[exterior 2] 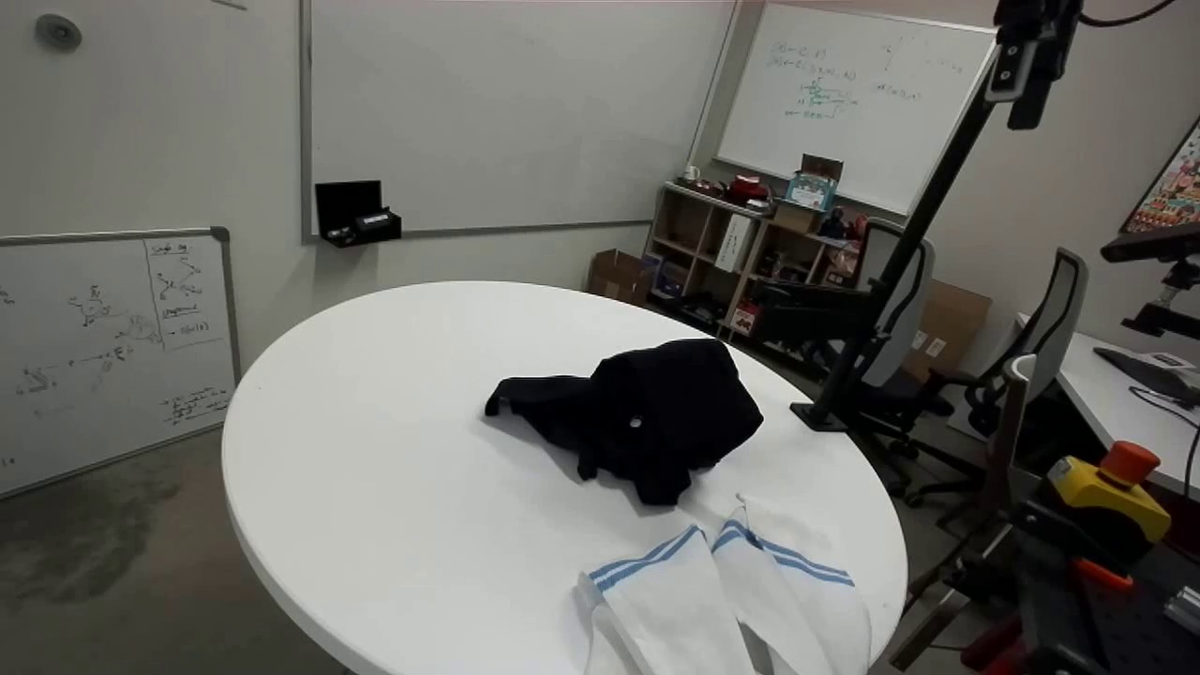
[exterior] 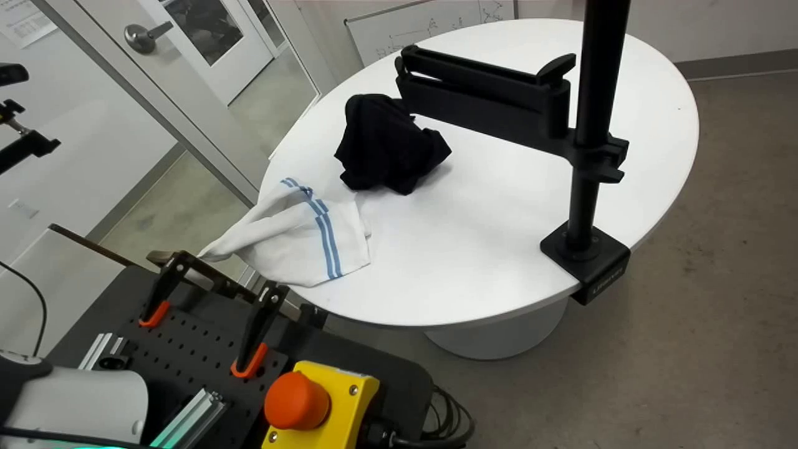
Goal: Hang the white cloth on the stand
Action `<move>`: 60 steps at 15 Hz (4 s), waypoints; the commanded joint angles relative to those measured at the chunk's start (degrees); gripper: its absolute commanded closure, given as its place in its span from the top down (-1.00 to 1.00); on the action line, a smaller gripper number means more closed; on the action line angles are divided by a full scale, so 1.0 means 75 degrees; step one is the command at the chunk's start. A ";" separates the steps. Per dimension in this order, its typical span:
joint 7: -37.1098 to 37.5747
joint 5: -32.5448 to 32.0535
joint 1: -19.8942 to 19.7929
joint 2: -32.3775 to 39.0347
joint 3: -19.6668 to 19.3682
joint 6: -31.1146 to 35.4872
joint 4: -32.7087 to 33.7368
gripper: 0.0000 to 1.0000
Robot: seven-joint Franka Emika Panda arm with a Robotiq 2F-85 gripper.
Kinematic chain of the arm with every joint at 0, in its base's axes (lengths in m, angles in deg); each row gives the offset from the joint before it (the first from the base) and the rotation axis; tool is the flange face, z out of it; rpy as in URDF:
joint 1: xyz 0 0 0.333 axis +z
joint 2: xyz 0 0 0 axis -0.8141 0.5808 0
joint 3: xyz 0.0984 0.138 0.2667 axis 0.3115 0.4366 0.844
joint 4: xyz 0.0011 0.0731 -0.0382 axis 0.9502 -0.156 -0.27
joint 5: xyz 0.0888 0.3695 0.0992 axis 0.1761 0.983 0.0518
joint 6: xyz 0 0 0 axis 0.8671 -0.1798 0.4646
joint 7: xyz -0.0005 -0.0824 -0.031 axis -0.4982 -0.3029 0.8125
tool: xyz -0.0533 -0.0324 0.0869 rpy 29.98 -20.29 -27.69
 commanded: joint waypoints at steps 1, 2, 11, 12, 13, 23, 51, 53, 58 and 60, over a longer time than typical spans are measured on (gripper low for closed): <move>-0.0090 -0.0120 0.0304 0.0076 0.0320 0.0262 -0.0241 1.00; -0.0134 -0.0140 0.0397 0.0109 0.0413 0.0344 -0.0311 1.00; -0.0434 -0.0798 0.1275 0.0747 0.1310 0.1919 -0.1042 1.00; -0.0527 -0.0849 0.1349 0.0871 0.1360 0.2074 -0.1088 1.00; -0.0669 -0.0903 0.1439 0.1098 0.1427 0.2266 -0.1114 1.00; -0.0022 -0.1565 0.1975 0.3619 0.1849 0.4382 -0.0950 1.00; 0.5220 -0.4718 0.4254 0.6486 0.0464 0.5894 -0.0291 1.00; 0.5307 -0.4749 0.4267 0.6620 0.0432 0.5894 -0.0257 1.00; 0.5037 -0.4535 0.4123 0.6576 0.0536 0.5826 -0.0370 1.00; 0.5036 -0.4534 0.4117 0.6579 0.0534 0.5825 -0.0363 1.00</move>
